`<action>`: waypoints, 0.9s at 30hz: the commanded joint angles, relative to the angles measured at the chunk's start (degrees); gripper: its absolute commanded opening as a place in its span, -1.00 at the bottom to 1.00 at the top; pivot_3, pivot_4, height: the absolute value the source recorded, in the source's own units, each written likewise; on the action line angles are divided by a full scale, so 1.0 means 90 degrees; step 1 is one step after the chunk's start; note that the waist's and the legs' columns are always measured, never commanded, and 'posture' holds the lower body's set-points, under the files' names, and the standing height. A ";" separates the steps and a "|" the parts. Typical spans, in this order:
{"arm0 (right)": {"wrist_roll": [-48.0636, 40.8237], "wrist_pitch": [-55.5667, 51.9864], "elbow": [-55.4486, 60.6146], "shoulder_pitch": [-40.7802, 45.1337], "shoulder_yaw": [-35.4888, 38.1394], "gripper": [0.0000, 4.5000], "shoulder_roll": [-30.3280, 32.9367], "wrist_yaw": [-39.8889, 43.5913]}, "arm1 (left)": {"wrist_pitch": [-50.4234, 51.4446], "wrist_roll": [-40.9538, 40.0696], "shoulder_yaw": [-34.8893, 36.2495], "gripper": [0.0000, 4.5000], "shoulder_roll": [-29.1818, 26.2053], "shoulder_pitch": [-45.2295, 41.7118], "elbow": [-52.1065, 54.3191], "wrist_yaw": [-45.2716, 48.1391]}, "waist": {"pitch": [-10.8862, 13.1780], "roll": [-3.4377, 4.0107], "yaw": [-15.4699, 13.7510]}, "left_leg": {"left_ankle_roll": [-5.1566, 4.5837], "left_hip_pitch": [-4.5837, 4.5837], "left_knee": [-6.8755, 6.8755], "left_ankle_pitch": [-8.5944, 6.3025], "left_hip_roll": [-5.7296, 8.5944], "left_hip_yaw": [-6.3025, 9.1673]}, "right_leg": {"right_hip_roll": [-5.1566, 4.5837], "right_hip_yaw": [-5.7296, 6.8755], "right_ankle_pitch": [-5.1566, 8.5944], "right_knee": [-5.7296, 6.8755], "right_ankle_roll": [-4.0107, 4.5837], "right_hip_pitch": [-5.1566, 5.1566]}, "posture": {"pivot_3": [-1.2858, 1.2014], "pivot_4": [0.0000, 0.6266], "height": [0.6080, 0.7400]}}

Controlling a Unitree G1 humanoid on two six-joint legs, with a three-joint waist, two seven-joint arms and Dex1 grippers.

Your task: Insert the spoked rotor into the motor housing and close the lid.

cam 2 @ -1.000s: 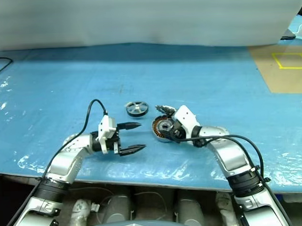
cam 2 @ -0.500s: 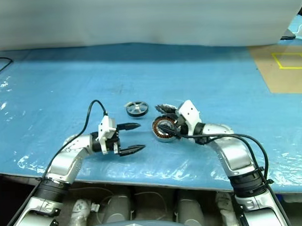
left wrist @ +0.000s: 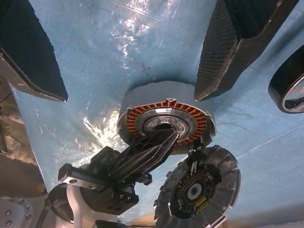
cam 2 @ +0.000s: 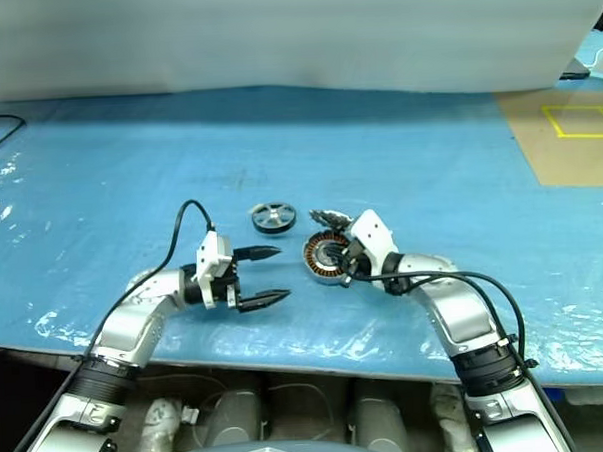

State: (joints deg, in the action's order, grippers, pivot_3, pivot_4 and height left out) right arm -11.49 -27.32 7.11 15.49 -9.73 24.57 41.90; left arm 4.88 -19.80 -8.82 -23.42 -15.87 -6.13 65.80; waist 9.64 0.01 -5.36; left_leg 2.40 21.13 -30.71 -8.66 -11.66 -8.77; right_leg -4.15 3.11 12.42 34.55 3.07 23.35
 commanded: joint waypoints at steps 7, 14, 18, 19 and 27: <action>0.0162 -0.0181 -0.0175 0.0108 -0.0170 -1.00 -0.0002 -0.0062 | -0.0006 -0.0048 0.0012 1.00 0.0003 -0.0027 0.0229 -0.0015 | 0.0000 0.0000 0.0003 | 0.0000 -0.0001 0.0000 0.0000 0.0000 0.0000 | 0.0000 0.0000 0.0000 0.0000 0.0001 -0.0001 | 0.03 -0.52 1.00; 0.0013 -0.1584 -0.0229 0.0049 -0.0349 -1.00 0.0021 -0.0161 | -0.0017 -0.0051 0.0022 1.00 0.0030 -0.0059 0.0194 -0.0030 | -0.0013 -0.0010 -0.0003 | 0.0000 -0.0036 0.0000 0.0000 0.0000 0.0001 | -0.0001 -0.0001 0.0016 0.0001 -0.0026 -0.0033 | 0.03 -0.52 1.00; -0.0279 -0.1638 -0.0069 0.0064 -0.0069 -1.00 -0.0069 -0.0148 | -0.0034 -0.0041 0.0022 1.00 0.0024 -0.0048 0.0190 -0.0021 | -0.0016 -0.0013 -0.0005 | 0.0001 -0.0047 0.0000 -0.0001 0.0000 0.0001 | -0.0001 -0.0002 0.0017 0.0000 -0.0027 -0.0042 | 0.03 -0.52 1.00; -0.0449 -0.1509 -0.0021 0.0080 0.0133 -1.00 -0.0183 -0.0153 | -0.0034 -0.0043 0.0021 1.00 0.0024 -0.0052 0.0186 -0.0017 | -0.0016 -0.0013 -0.0005 | 0.0001 -0.0046 0.0001 -0.0001 0.0000 0.0001 | -0.0001 -0.0002 0.0017 0.0000 -0.0027 -0.0041 | 0.03 -0.52 1.00; -0.1717 -0.1532 0.0395 0.0454 0.1395 -1.00 -0.0796 -0.0286 | 0.0079 -0.0158 0.0108 1.00 0.0102 -0.0135 0.0147 -0.0063 | -0.0012 -0.0007 0.0004 | 0.0000 0.0001 0.0001 0.0000 0.0001 -0.0001 | -0.0001 -0.0002 -0.0005 0.0006 0.0011 0.0007 | 0.03 -0.52 1.00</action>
State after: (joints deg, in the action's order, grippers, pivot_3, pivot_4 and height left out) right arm -24.26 -40.76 7.79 18.62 1.04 17.17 38.99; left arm 5.38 -20.16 -8.89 -22.54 -16.44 -6.06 65.57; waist 9.52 -0.06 -5.33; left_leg 2.40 21.14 -30.70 -8.66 -11.65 -8.77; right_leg -4.16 3.09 12.37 34.60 3.18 23.40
